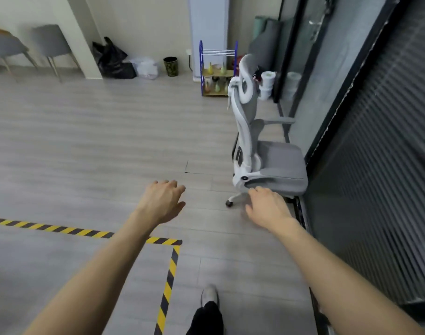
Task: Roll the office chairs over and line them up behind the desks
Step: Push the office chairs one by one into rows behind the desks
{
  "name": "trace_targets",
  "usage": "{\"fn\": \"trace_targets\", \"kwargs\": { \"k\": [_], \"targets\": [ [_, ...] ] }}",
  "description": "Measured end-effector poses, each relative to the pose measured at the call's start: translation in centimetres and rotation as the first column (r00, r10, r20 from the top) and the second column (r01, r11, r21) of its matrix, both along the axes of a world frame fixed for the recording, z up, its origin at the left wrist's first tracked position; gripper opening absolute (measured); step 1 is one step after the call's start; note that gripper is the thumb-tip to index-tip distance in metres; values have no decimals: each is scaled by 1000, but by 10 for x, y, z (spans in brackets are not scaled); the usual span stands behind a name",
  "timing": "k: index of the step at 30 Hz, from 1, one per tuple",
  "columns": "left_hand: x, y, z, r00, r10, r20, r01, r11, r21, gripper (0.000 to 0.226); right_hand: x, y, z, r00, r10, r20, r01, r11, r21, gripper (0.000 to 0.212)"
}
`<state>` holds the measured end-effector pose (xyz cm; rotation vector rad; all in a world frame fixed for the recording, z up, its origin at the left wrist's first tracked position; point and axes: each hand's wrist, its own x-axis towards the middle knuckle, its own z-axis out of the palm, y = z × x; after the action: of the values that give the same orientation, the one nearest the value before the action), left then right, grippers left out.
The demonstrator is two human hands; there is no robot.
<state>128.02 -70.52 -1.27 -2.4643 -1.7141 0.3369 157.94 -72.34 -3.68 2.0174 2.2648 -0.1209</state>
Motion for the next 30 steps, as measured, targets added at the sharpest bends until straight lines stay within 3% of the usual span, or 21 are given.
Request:
{"fn": "trace_targets", "kwargs": {
  "k": [9, 18, 23, 25, 27, 30],
  "targets": [
    [57, 227, -16, 999, -42, 36, 41, 999, 11, 45, 40, 225, -24, 999, -31, -40, 33, 998, 47, 33],
    [87, 432, -22, 994, -86, 67, 85, 996, 24, 42, 42, 478, -36, 944, -212, -254, 207, 977, -45, 67],
    [99, 507, -13, 982, -140, 130, 129, 988, 85, 45, 36, 503, -70, 904, -227, -363, 222, 973, -54, 41],
    [117, 536, -4, 960, -190, 205, 166, 978, 127, 51, 38, 492, -81, 909, -216, -358, 219, 975, -33, 45],
    [144, 562, 11, 926, -266, 266, 226, 959, 173, 65, 44, 481, -88, 905, -199, -375, 208, 978, -18, 53],
    [187, 597, 29, 869, -435, 236, 385, 894, 231, 89, 55, 470, -90, 890, -180, -418, 196, 981, -5, 41]
  ]
}}
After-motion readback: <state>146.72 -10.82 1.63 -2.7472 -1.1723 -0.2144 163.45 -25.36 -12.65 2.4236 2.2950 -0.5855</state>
